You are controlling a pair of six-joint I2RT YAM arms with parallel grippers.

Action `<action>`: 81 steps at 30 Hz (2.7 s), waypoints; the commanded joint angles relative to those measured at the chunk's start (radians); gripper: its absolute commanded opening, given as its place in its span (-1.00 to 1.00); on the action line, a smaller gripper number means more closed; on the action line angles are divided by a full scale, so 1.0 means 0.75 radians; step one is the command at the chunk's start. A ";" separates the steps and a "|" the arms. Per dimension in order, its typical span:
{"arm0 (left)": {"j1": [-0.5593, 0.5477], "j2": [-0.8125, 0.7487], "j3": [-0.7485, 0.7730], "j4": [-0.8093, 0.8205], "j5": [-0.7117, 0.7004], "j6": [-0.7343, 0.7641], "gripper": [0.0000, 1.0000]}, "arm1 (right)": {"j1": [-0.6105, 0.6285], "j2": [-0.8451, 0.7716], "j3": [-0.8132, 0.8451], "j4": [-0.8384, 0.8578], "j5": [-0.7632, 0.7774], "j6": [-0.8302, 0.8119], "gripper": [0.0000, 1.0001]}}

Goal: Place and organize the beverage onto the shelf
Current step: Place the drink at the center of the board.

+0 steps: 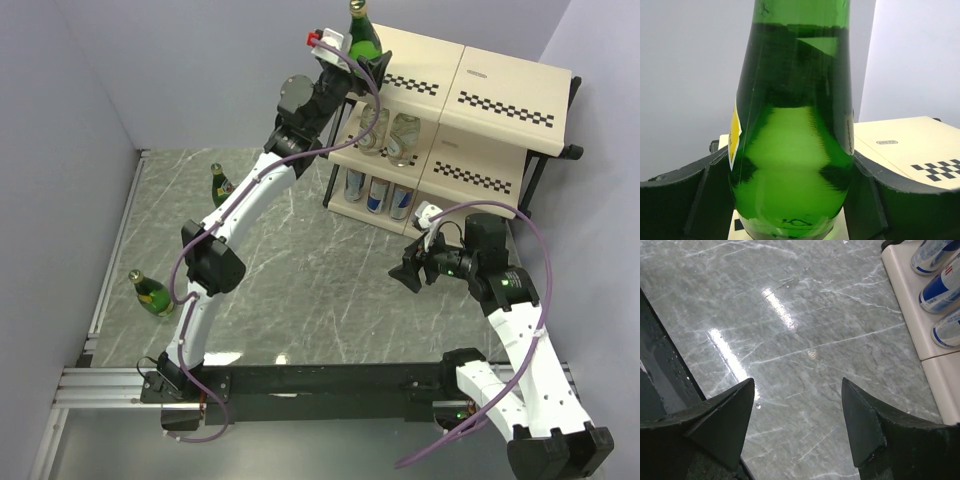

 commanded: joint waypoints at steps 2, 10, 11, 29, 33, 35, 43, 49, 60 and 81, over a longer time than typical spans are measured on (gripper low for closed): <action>-0.002 -0.299 0.054 0.241 0.069 -0.023 -0.99 | -0.005 0.003 -0.005 0.000 0.001 -0.022 0.53; -0.024 -0.570 -0.201 0.171 0.175 -0.050 -1.00 | -0.007 -0.033 -0.009 0.006 -0.033 -0.040 0.53; -0.024 -0.633 -0.234 0.153 0.181 -0.070 -1.00 | -0.007 -0.044 -0.011 0.008 -0.033 -0.044 0.54; -0.069 -1.526 -1.474 -0.099 0.459 -0.363 -1.00 | -0.009 0.009 0.656 -0.174 -0.473 0.013 0.68; -0.104 -1.660 -1.774 -0.030 0.486 -0.385 -1.00 | -0.009 0.048 0.638 0.128 -0.616 0.313 0.77; -0.120 -1.707 -1.848 -0.005 0.492 -0.369 -1.00 | -0.001 0.085 0.570 0.396 -0.669 0.615 0.77; -0.196 -1.730 -2.127 0.142 0.517 -0.355 -1.00 | 0.350 0.244 0.529 0.585 -0.157 0.718 0.77; -0.241 -1.691 -2.186 0.216 0.503 -0.361 -1.00 | 0.440 0.357 0.521 0.734 -0.103 0.829 0.76; -0.276 -1.603 -2.211 0.296 0.478 -0.363 -1.00 | 0.573 0.437 0.472 0.783 -0.044 0.831 0.75; -0.302 -1.445 -2.272 0.459 0.443 -0.351 -1.00 | 0.588 0.521 0.392 0.753 -0.140 0.770 -0.54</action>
